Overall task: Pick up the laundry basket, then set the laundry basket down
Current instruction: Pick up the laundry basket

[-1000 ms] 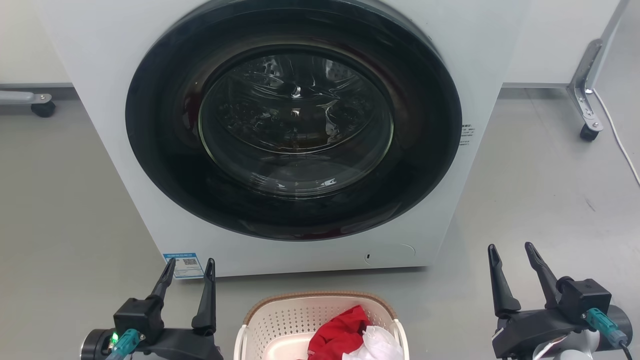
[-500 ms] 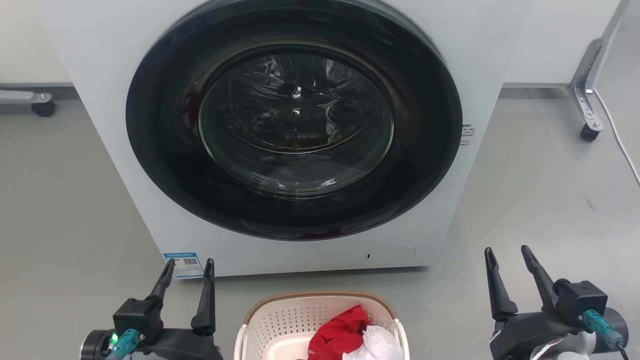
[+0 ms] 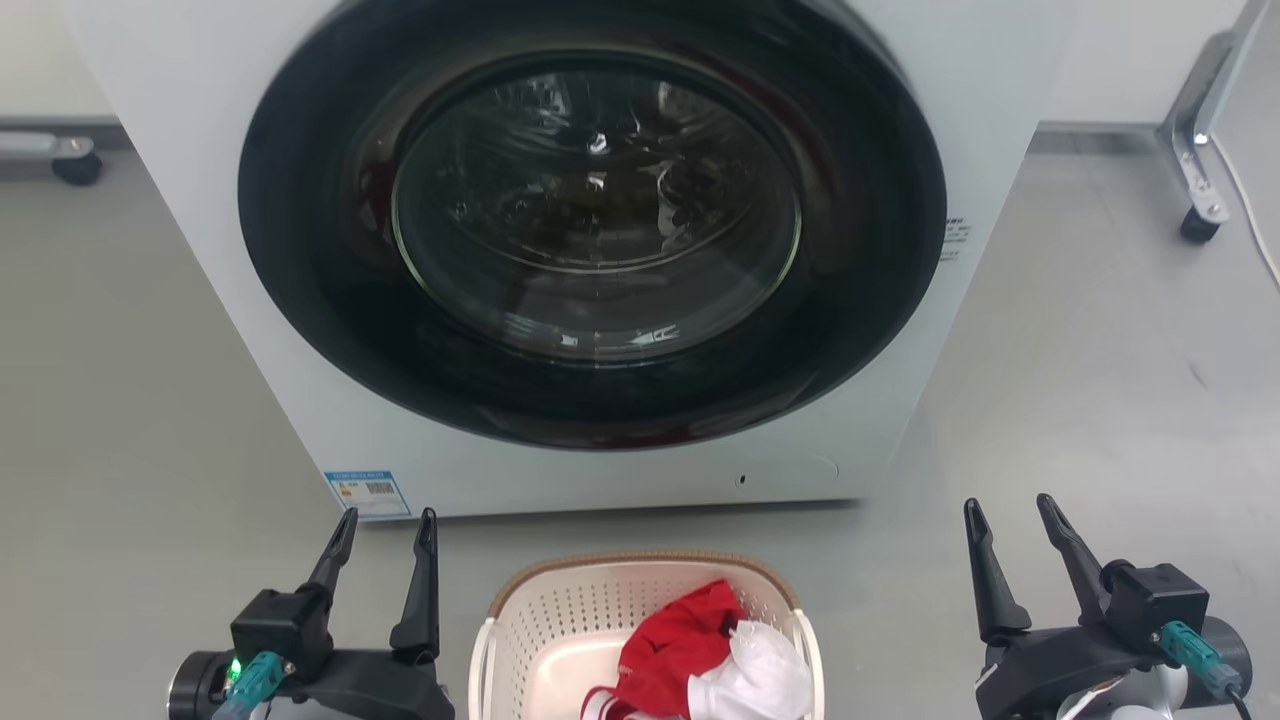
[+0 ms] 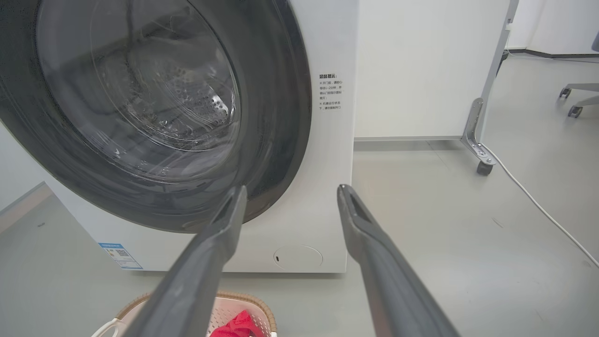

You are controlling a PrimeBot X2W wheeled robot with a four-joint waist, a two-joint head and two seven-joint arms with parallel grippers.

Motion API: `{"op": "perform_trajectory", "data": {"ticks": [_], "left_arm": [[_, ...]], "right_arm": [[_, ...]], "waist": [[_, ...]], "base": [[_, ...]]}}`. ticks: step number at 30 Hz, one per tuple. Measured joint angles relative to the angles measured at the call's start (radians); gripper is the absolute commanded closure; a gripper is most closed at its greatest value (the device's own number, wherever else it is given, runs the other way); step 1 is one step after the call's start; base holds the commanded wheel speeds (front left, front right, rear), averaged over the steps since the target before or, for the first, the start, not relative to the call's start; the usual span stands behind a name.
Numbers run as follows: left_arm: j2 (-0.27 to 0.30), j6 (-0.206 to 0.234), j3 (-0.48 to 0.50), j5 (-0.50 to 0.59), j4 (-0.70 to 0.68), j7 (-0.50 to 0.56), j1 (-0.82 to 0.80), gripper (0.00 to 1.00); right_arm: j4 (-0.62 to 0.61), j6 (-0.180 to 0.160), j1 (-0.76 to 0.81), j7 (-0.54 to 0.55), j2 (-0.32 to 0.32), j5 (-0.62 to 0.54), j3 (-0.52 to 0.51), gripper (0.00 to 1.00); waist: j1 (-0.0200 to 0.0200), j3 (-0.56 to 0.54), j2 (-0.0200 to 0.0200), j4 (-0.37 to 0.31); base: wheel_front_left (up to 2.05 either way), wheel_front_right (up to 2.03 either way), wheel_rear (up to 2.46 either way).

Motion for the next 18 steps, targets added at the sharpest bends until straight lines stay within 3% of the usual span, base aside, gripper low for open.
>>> {"op": "perform_trajectory", "data": {"ticks": [18], "left_arm": [[-0.032, 0.004, -0.013, -0.001, 0.020, 0.037, -0.123, 0.00]], "right_arm": [[0.039, 0.004, -0.106, 0.002, 0.008, -0.011, 0.015, 0.00]], "waist": [[0.0001, 0.220, 0.0001, 0.001]], "base": [[0.00, 0.00, 0.00]]}}
